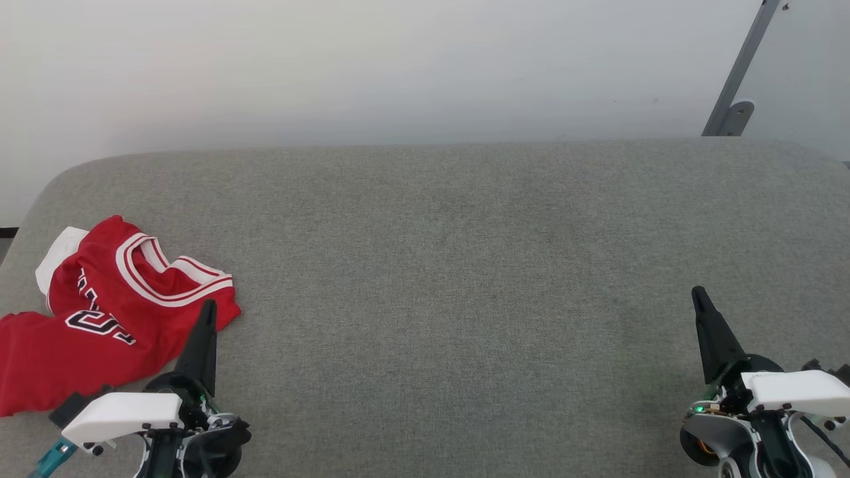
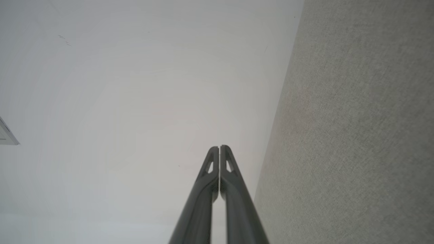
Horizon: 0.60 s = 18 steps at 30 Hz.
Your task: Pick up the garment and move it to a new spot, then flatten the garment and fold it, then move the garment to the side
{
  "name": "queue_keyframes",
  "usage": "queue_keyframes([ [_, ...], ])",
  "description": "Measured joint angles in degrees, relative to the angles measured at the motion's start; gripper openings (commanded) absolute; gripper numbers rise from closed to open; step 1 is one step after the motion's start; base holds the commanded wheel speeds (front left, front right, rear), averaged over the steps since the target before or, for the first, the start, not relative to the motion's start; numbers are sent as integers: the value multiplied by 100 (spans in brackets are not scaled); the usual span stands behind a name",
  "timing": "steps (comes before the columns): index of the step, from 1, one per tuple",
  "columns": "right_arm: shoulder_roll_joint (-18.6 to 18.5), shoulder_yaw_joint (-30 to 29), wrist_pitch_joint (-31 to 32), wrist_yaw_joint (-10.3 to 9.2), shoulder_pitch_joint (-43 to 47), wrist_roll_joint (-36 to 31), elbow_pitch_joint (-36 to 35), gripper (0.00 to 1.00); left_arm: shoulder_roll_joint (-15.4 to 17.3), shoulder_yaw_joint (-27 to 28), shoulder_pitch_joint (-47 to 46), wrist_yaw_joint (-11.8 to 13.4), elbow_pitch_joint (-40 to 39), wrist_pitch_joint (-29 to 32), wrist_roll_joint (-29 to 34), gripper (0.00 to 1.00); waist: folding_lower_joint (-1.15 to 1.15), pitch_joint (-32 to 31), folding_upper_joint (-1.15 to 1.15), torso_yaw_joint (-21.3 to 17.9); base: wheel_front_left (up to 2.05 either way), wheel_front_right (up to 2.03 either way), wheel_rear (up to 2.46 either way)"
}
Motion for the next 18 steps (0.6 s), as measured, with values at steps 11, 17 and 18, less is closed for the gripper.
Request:
queue_keyframes([
  [11,0,1,0,0,0,0,0,0,0,0,0,0,0,0,0,0,0,0,0,0,0,0,0],
  [17,0,1,0,0,0,0,0,0,0,0,0,0,0,0,0,0,0,0,0,0,0,0,0],
  [18,0,0,0,0,0,0,0,0,0,0,0,0,0,0,-1,0,0,0,0,0,0,0,0],
])
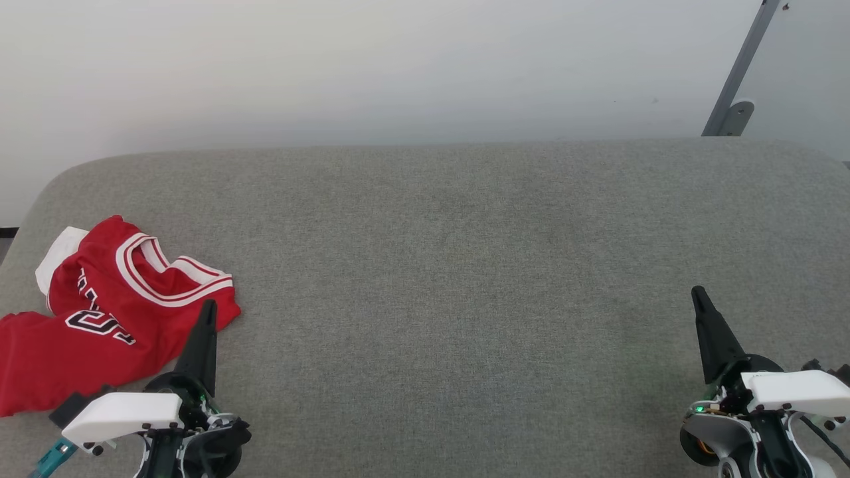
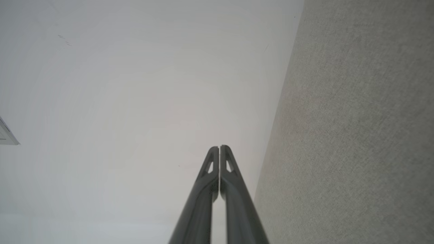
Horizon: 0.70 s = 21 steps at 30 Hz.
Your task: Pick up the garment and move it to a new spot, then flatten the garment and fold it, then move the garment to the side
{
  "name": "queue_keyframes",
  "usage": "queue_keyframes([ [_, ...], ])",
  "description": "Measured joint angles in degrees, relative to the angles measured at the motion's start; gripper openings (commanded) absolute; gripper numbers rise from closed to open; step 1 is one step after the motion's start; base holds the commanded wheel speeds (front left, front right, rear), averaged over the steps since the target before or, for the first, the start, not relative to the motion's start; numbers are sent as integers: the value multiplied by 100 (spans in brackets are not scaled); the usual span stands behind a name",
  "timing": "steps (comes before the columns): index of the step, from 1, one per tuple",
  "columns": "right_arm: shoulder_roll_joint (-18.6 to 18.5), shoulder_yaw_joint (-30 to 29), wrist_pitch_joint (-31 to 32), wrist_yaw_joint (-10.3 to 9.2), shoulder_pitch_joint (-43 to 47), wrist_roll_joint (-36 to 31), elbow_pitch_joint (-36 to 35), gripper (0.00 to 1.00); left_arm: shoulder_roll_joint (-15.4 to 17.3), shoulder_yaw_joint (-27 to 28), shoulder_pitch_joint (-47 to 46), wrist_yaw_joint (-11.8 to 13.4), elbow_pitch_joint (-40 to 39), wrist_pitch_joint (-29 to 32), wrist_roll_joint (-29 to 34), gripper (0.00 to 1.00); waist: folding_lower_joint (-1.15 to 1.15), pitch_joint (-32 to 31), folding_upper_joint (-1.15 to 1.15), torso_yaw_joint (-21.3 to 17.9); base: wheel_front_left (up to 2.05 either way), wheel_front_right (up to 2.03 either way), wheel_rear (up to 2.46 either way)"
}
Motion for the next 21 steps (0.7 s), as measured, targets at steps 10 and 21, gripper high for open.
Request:
queue_keyframes([
  [10,0,1,0,0,0,0,0,100,0,0,0,0,0,0,1,100,0,0,0,0,0,0,0],
  [21,9,1,-42,-1,55,-12,434,100,-52,-12,106,1,314,-119,86,100,0,0,0,1,0,0,0],
])
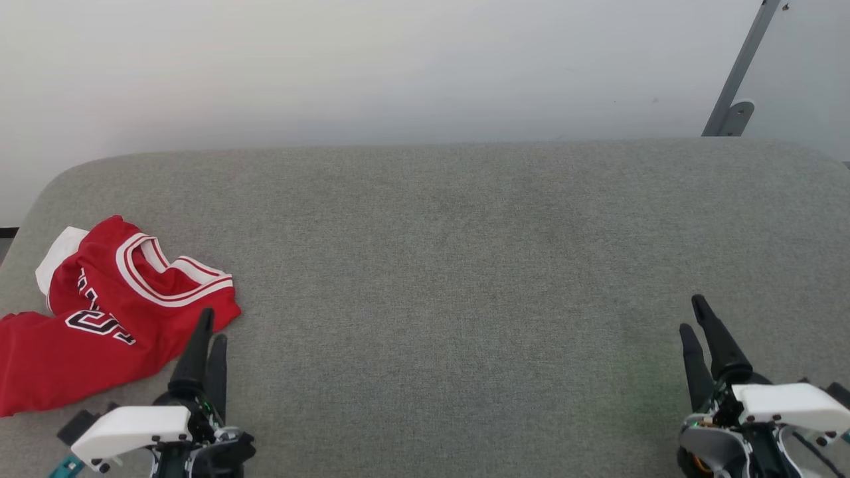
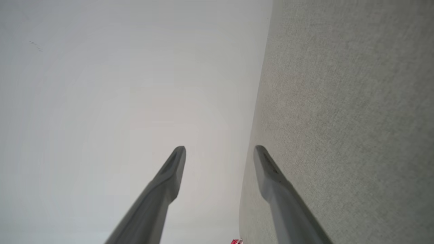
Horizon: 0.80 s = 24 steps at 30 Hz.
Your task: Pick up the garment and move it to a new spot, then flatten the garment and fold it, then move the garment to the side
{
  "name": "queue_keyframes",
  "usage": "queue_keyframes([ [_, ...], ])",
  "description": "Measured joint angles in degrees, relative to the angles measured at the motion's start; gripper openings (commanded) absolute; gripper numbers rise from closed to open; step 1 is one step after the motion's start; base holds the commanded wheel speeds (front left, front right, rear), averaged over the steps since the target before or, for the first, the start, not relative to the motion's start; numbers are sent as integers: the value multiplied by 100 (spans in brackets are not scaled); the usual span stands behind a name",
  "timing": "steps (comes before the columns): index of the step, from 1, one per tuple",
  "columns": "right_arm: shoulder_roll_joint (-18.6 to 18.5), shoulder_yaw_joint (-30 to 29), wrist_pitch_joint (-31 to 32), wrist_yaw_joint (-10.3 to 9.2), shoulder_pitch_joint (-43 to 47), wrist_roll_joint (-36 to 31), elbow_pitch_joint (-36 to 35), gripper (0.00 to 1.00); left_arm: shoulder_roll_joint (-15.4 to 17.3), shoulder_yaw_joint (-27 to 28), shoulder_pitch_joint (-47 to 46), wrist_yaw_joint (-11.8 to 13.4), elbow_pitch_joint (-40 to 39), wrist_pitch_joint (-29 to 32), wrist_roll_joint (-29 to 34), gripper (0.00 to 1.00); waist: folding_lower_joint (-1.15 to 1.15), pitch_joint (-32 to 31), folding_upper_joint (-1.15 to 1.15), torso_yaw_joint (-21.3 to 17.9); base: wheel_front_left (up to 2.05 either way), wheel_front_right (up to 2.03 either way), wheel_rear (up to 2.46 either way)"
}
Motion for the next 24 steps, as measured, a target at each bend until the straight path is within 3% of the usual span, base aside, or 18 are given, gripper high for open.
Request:
queue_keyframes([
  [13,-250,215,-243,0,-472,-435,237,100,224,-153,-302,0,91,-390,766,100,0,-3,0,-5,0,0,0],
  [24,-600,714,-612,0,-834,-1123,446,100,367,-142,-442,0,109,-643,1885,100,0,2,0,-13,0,0,0],
])
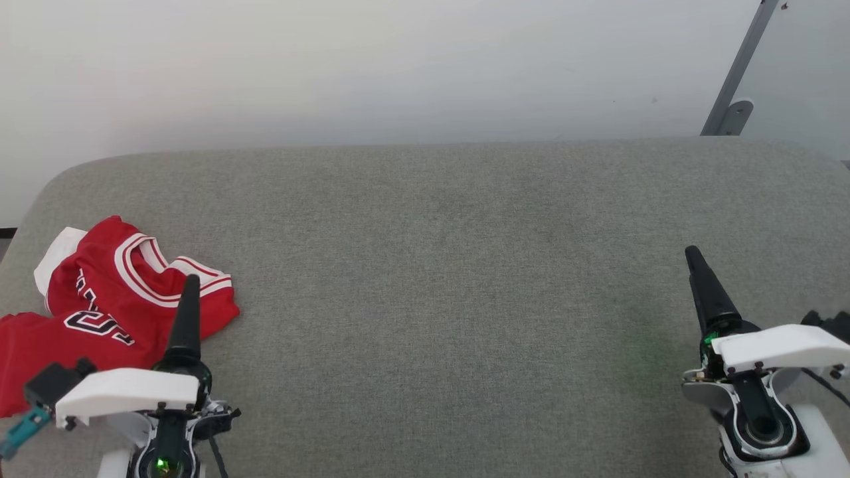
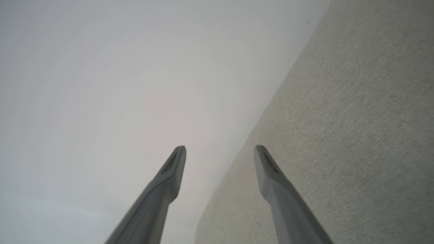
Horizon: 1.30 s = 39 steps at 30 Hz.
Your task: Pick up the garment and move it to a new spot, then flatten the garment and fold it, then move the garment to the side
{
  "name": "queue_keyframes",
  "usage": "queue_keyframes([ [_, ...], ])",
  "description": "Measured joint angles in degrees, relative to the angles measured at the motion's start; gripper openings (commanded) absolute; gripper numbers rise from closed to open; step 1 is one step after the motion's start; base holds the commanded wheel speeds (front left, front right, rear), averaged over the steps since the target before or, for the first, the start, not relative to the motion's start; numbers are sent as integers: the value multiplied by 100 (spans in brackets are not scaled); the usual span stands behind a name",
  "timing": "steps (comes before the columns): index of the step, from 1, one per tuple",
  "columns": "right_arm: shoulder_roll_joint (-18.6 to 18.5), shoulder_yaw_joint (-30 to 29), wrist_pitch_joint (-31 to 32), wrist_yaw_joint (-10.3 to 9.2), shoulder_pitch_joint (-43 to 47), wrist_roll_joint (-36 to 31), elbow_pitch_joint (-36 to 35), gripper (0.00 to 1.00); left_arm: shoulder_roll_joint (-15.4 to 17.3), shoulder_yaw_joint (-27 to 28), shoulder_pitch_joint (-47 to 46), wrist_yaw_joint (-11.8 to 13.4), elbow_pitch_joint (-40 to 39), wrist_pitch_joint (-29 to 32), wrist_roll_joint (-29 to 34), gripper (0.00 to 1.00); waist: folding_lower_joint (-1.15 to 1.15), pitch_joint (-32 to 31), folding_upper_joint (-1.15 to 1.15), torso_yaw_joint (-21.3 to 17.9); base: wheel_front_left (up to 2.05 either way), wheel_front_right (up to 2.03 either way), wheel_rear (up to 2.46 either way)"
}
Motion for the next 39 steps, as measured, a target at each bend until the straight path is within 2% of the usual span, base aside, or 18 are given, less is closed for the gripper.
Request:
queue_keyframes([
  [9,-324,472,-276,1,-342,-983,316,100,77,-24,-82,0,-32,-189,1198,100,0,12,0,-9,0,0,0],
  [24,-594,762,-559,1,-715,-2786,533,100,224,-301,-128,35,-67,-456,3023,100,0,30,0,-34,0,0,0],
  [39,-724,900,-798,1,-1036,-3829,742,100,301,-352,-186,51,-19,-702,4046,100,0,35,0,-24,0,0,0],
])
